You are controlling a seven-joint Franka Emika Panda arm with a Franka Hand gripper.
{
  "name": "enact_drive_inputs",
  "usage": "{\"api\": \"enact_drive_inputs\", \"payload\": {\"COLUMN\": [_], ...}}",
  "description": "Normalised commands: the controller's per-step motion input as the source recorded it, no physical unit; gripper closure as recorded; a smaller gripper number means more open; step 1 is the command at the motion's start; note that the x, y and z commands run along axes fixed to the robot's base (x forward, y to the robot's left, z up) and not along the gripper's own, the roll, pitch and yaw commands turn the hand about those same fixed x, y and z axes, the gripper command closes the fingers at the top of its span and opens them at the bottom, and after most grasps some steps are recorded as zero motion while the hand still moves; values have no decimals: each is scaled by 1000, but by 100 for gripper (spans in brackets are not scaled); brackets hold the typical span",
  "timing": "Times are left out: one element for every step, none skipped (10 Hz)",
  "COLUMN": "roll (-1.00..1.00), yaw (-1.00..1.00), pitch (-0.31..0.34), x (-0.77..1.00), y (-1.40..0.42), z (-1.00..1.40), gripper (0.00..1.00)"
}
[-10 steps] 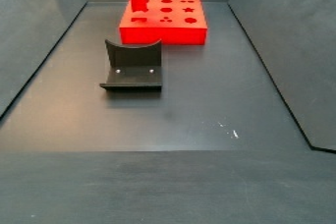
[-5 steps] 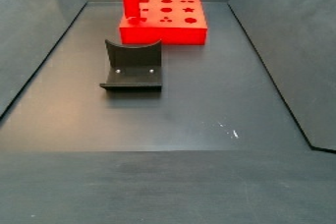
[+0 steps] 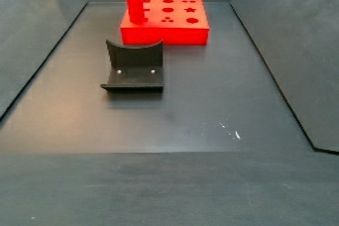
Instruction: Insert the arch object.
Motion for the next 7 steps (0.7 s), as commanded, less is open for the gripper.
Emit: {"api": "enact_drive_inputs", "payload": {"roll": [-11,-1,0,6,47,44,30], "yaw": [-183,-151,-80,0,0,0,0], "pitch": [9,0,0,0,14,41,57], "x": [-280,-243,-143,0,117,166,143], "y": [0,0,0,0,0,31,137], "z": [-60,-40,-83,-166,-269,-274,-257], "gripper": [100,100,100,100,100,100,100]}}
